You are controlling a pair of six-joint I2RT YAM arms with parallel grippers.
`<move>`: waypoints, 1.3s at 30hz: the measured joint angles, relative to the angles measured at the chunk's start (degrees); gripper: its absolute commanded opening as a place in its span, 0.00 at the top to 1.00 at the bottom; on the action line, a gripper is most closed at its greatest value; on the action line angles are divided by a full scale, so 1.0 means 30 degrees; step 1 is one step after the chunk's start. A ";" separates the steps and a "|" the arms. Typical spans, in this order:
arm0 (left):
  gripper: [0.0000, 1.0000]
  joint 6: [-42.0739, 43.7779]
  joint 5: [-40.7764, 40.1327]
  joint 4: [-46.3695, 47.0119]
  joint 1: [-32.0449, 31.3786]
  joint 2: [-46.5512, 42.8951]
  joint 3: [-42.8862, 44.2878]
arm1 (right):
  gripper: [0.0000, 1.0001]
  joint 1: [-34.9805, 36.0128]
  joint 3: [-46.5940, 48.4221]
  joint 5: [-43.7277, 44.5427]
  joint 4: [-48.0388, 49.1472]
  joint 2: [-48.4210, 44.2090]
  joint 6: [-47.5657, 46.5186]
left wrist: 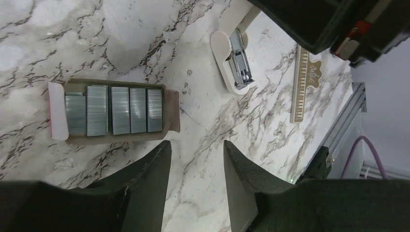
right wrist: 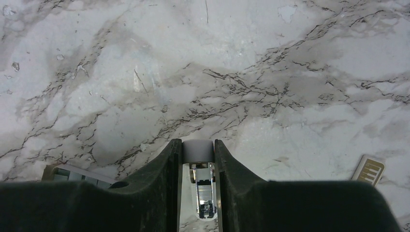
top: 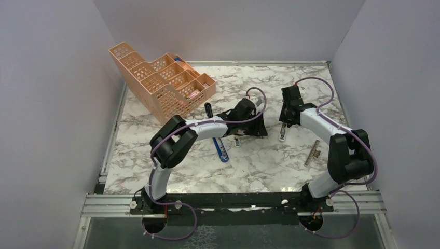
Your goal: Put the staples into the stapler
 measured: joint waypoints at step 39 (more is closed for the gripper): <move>0.91 -0.4065 -0.1734 0.2149 -0.2477 0.4240 0.2346 | 0.72 -0.0044 -0.1974 -0.1064 0.0146 -0.2433 0.0036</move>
